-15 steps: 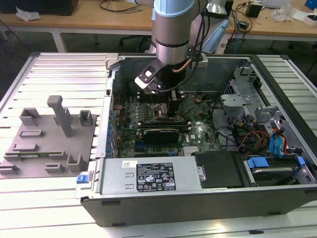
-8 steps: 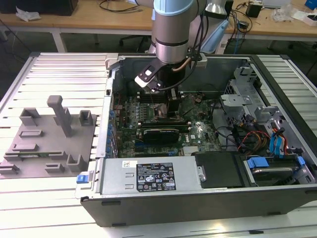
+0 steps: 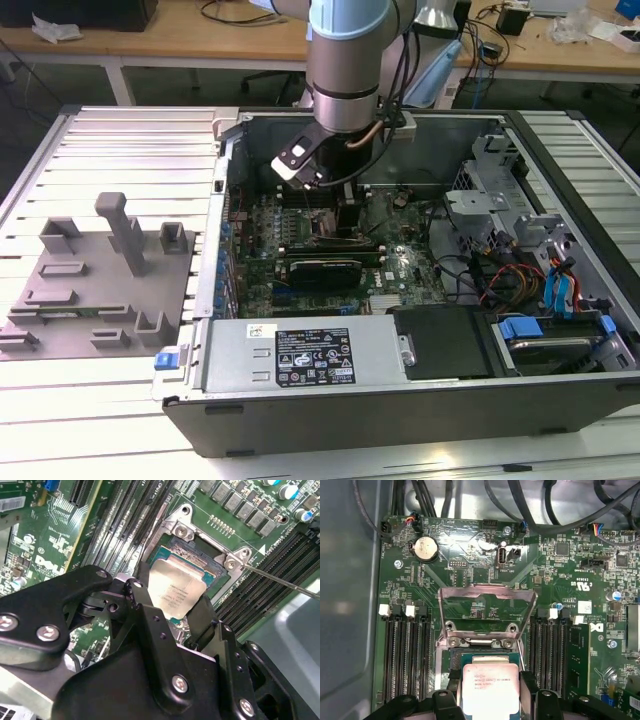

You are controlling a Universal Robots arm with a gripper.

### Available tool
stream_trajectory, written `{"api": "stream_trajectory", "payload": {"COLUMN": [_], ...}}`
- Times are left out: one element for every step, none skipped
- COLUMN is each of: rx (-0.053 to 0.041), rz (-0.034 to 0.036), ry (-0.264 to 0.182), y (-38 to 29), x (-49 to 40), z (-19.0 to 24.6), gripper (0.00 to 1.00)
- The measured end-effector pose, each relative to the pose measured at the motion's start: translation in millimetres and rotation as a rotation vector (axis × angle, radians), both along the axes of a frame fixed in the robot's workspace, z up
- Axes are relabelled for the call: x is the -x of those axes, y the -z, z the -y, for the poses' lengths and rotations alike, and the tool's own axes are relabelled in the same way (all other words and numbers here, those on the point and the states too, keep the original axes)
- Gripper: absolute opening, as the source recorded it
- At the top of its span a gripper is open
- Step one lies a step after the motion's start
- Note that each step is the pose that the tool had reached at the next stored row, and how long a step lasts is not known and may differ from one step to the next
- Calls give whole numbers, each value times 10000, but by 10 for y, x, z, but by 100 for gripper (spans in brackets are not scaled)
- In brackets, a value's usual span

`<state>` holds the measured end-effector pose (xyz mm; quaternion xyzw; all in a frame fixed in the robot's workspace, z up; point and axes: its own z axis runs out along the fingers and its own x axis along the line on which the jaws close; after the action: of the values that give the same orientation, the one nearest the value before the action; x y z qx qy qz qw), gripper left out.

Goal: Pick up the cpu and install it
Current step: 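Place the cpu into insertion slot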

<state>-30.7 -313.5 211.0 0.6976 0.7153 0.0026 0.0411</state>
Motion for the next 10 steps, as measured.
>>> {"api": "stream_trajectory", "payload": {"rx": [-3,-5,-7,-12,-23,-67,-88,-93,-93,-97], "rz": [1,1,-1,-1,-2,-1,0,0,-1,-1], "ry": [39,125,198,236,269,274,274,273,274,273], "y": [3,8,11,12,13,18,22,37,48,62], "x": [0,0,1,3,11,20,24,25,26,26], "z": [0,-1,0,0,-1,-6,-10,-12,-14,-16], "gripper": [55,55,55,55,55,55,55,55,55,55]}}
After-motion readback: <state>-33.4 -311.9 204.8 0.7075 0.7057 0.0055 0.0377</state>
